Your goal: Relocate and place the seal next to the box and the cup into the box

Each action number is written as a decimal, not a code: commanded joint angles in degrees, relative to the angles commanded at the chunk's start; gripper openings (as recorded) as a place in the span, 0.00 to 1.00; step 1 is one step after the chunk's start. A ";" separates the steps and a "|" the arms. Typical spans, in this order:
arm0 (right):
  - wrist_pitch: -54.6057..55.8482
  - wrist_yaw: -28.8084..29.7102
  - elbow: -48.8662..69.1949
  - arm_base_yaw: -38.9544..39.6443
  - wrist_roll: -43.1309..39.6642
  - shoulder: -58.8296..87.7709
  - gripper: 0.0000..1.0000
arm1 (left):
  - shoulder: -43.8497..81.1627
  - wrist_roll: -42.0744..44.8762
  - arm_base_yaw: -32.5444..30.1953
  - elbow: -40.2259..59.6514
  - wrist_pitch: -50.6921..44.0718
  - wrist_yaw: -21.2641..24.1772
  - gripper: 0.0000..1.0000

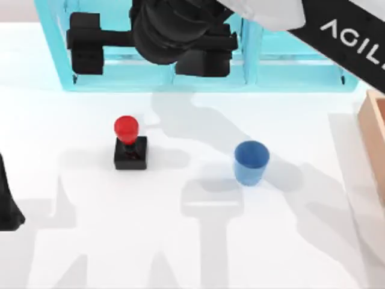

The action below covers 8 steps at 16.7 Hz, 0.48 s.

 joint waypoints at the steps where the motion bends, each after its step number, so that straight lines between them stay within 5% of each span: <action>1: -1.94 1.20 4.14 1.00 1.43 4.21 1.00 | 0.00 0.00 0.00 0.00 0.00 0.00 1.00; 8: -10.84 10.47 25.41 4.22 9.61 26.65 1.00 | 0.00 0.00 0.00 0.00 0.00 0.00 1.00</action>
